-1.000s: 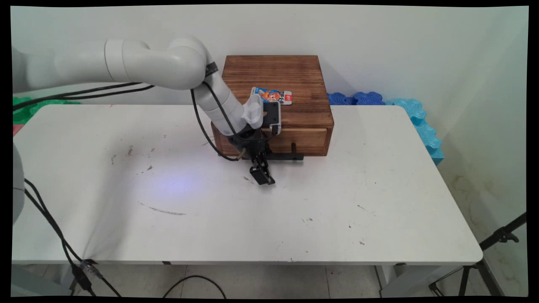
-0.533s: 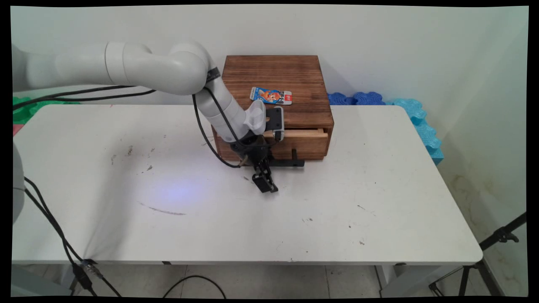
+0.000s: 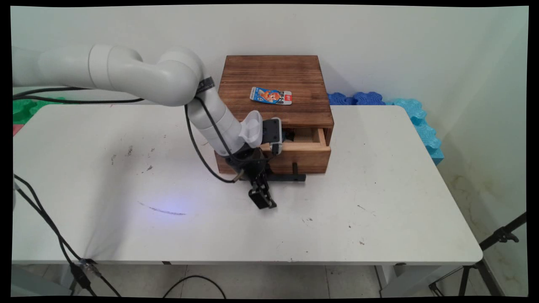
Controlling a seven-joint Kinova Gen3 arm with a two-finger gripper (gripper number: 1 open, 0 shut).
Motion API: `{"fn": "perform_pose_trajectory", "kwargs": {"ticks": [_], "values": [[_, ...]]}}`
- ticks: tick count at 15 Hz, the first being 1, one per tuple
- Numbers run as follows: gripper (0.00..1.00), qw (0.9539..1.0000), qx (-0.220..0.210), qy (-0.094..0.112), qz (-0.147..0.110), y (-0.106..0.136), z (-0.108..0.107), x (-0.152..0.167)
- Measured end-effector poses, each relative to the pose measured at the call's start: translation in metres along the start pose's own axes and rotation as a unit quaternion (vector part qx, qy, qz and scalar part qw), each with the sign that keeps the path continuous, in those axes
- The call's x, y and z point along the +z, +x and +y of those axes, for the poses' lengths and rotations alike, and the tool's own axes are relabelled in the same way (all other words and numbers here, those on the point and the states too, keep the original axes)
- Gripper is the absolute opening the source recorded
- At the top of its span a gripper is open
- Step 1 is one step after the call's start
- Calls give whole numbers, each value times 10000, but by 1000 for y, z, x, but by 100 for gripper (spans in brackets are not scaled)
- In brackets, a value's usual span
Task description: Open the drawer
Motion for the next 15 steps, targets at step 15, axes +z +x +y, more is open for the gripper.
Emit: {"fn": "perform_pose_trajectory", "kwargs": {"ticks": [15], "values": [[100, 9997, -30, -237, 85, -6, 89, -22]]}}
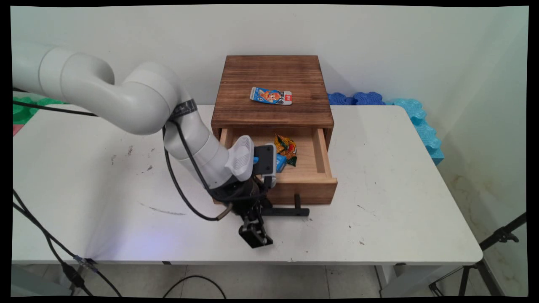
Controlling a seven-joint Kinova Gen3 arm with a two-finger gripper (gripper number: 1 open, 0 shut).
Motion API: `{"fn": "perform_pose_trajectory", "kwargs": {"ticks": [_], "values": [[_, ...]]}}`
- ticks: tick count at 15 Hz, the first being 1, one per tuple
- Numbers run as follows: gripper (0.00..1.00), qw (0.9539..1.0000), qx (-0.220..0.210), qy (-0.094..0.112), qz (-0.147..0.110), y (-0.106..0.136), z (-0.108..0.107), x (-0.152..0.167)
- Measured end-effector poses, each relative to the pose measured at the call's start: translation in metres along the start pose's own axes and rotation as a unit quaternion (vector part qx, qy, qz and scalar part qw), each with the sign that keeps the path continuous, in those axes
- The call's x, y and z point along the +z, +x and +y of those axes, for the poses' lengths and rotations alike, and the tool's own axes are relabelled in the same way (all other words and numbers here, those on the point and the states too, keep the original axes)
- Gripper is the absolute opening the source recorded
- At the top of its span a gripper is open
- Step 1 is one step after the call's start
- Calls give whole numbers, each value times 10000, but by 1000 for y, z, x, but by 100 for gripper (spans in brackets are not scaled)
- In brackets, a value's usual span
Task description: Open the drawer
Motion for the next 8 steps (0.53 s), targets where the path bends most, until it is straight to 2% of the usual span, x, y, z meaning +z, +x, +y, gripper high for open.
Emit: {"fn": "perform_pose_trajectory", "kwargs": {"ticks": [8], "values": [[100, 9997, -122, -205, 18, 1, 36, -4]]}}
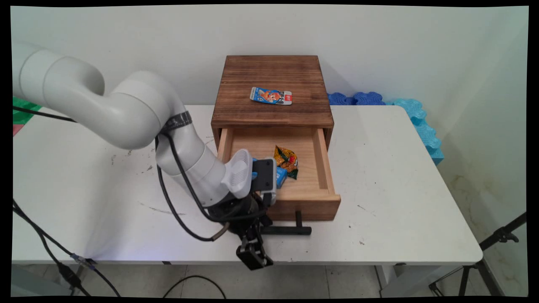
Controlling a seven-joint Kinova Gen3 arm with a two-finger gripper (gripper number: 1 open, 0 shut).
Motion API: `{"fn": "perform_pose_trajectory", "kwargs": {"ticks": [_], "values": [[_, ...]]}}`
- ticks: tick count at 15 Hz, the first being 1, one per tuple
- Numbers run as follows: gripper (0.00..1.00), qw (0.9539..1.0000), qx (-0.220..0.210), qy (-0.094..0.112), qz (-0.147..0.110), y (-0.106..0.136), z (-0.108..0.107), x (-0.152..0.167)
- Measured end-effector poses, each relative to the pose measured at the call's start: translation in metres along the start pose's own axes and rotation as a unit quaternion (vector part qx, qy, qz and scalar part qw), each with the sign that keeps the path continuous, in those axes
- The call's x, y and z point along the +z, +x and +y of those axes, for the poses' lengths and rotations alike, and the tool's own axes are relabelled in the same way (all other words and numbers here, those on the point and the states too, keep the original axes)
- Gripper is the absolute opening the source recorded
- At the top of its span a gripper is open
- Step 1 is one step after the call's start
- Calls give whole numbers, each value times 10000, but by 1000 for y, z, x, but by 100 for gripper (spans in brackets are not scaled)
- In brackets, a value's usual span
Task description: Open the drawer
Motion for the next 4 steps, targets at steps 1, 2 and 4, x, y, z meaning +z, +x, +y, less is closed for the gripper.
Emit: {"fn": "perform_pose_trajectory", "kwargs": {"ticks": [1, 2, 4], "values": [[100, 10000, -9, -29, 6, 0, 5, 0], [100, 10000, -16, -55, 14, 0, 9, -1], [100, 10000, -12, -92, 36, -1, 15, -2]]}}
